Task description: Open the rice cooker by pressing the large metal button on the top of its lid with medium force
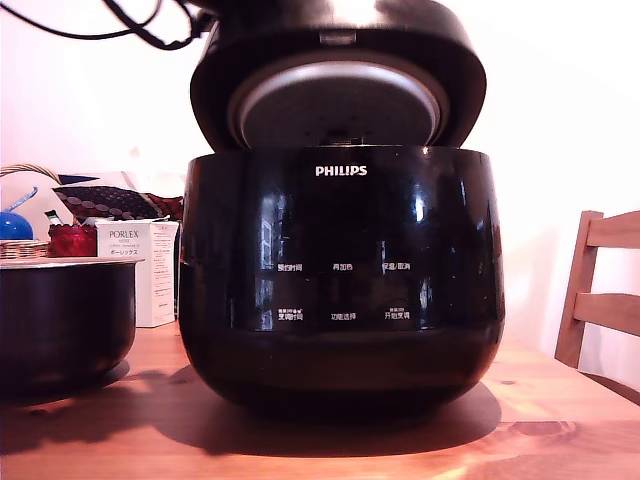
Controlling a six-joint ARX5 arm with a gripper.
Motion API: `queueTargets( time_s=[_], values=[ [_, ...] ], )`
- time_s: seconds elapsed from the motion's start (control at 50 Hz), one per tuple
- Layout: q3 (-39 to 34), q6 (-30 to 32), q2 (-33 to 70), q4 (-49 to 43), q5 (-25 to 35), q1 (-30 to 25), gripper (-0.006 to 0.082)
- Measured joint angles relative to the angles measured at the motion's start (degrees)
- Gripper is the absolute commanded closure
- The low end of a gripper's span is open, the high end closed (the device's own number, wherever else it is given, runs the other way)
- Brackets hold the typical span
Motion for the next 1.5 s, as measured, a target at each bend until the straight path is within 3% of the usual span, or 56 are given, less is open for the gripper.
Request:
queueTargets(
  time_s=[1.14, 1.5],
  values=[
    [-0.1, 0.0, -6.2, -0.1, -2.0, 6.4, 0.0787],
    [-0.4, 0.0, -17.8, -1.3, -3.7, 9.4, 0.0787]
  ],
)
